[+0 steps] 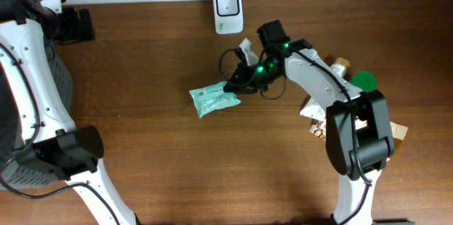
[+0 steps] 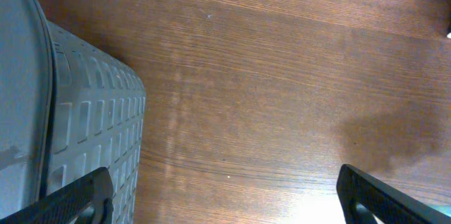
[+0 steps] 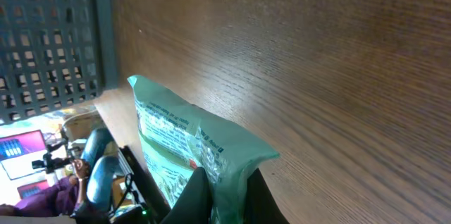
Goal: Scan the item barcode
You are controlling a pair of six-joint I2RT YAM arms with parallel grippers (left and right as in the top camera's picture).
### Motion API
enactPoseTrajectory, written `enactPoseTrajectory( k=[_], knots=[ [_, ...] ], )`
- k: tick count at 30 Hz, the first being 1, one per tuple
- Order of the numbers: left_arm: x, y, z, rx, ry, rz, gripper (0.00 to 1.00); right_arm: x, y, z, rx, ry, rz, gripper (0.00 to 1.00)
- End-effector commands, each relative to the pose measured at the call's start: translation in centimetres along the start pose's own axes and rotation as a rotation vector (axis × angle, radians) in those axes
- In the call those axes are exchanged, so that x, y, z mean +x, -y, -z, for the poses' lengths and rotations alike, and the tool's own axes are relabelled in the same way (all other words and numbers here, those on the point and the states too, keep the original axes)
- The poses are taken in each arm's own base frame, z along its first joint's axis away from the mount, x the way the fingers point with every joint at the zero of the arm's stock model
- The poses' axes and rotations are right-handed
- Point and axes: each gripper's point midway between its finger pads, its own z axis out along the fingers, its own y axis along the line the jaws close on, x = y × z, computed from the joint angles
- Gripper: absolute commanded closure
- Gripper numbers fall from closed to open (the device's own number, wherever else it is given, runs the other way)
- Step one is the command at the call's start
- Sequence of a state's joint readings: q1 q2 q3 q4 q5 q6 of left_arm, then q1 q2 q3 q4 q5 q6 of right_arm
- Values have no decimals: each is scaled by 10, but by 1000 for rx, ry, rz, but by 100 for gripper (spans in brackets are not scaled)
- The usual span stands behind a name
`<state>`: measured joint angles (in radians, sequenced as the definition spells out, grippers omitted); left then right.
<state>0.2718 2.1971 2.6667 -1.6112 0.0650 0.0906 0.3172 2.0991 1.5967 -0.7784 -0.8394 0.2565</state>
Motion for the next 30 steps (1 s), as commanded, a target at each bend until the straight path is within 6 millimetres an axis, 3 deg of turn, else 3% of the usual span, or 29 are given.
enactPoseTrajectory(
  k=[1, 4, 6, 7, 9, 10, 13, 15, 16, 17, 18, 19, 24, 27, 30],
  knots=[
    [-2, -1, 7, 6, 20, -15, 1, 0, -15, 29, -37, 33, 7, 96],
    [-7, 1, 8, 16, 43, -13, 1, 5, 22, 23, 104, 25, -89, 96],
    [-36, 1, 11, 23, 159, -12, 1, 7, 39, 9, 110, 17, -122, 96],
    [-41, 3, 12, 35, 181, -15, 1, 10, 48, 2, 113, 11, -137, 96],
    [-39, 27, 14, 173, 178, -25, 1, 16, 72, -17, 137, 11, -134, 96],
    [-37, 28, 14, 177, 171, -23, 1, 17, 80, -22, 151, 19, -126, 96],
    [-37, 56, 21, 346, 181, -36, 1, 12, 87, -30, 174, 57, -77, 96],
    [-18, 83, 13, 460, 84, -35, 1, 12, 92, -31, 212, 63, -79, 96],
    [-2, 99, -1, 477, -1, -57, 6, 13, 93, -32, 212, 61, -94, 96],
    [14, 114, -14, 494, -76, -74, 44, 13, 95, -33, 213, 58, -99, 96],
    [29, 131, -30, 517, -149, -88, 93, 14, 95, -33, 213, 58, -100, 96],
    [39, 143, -38, 537, -192, -97, 100, 14, 95, -33, 213, 56, -101, 96],
    [133, 225, -116, 716, -472, -134, 100, 16, 95, -33, 216, 48, -109, 96],
    [165, 233, -146, 697, -541, -71, 100, 16, 95, -33, 218, 49, -109, 96],
    [186, 237, -162, 683, -573, -37, 100, 16, 97, -32, 224, 51, -109, 96]
  ],
)
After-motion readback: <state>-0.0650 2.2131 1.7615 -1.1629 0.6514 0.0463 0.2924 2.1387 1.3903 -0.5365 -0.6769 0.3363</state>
